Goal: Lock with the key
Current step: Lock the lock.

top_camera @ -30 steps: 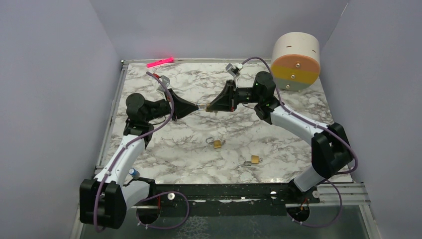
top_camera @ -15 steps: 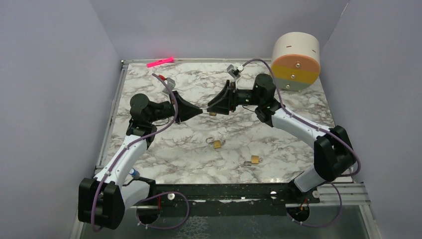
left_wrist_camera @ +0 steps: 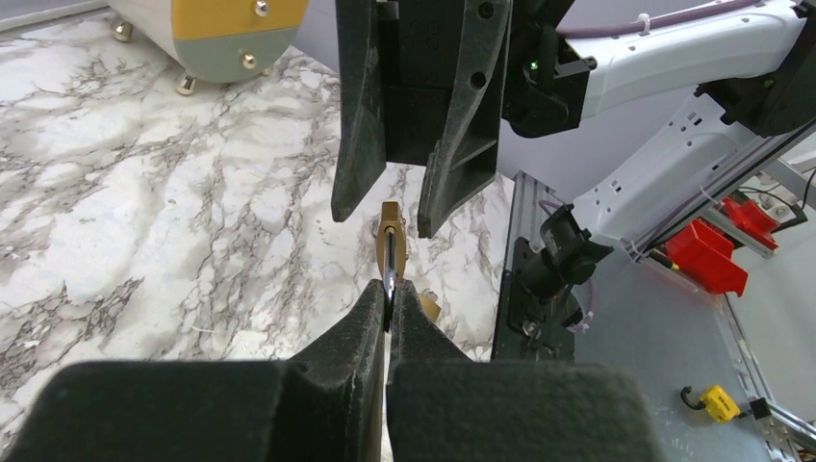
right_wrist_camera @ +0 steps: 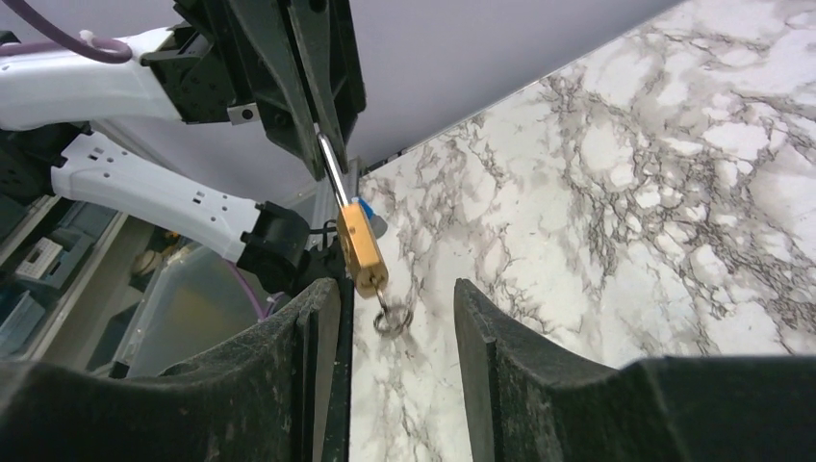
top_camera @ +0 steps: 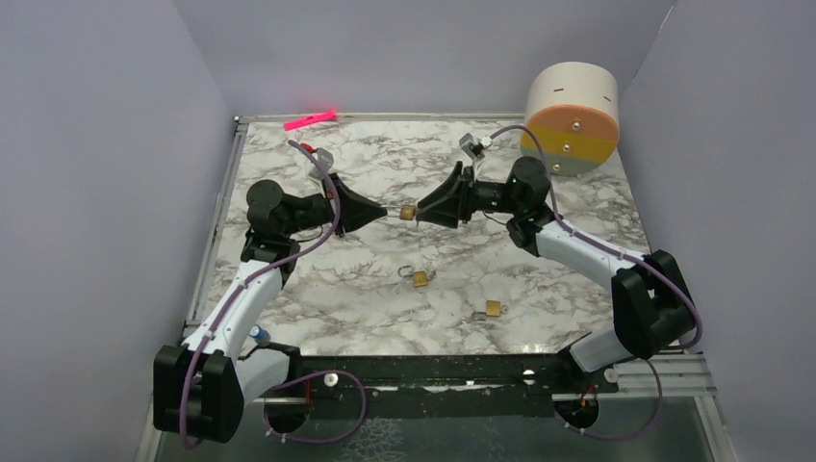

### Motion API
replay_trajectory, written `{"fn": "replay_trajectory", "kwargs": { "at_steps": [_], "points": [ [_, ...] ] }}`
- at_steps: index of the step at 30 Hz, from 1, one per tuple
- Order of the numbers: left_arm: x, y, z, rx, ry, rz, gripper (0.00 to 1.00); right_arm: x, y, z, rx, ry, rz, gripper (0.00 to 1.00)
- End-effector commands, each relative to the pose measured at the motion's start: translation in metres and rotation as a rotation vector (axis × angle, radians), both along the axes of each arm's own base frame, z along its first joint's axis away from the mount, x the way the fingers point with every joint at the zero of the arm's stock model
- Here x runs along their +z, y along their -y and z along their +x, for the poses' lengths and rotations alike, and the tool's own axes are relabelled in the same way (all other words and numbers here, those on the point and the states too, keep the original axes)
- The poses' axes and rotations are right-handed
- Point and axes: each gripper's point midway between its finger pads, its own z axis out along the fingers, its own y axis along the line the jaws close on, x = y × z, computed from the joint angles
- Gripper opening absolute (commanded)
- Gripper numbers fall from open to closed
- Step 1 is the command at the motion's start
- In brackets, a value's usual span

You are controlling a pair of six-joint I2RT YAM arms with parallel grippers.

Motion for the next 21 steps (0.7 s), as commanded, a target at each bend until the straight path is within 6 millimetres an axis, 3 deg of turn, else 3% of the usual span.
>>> {"fn": "replay_trajectory", "kwargs": {
  "at_steps": [1, 21],
  "points": [
    [0.0227, -0.0038, -0.0025, -0.009, 0.097, -0.006, 0.00, 0.0194, 0.0130, -0.0080, 0.021, 0.079, 0.064, 0.52],
    [0.0224, -0.0040, 0.0050, -0.001, 0.085, -0.006, 0.00, 0.0197, 0.0066, -0.0087, 0.095, 0.071, 0.079, 0.46]
  ]
}}
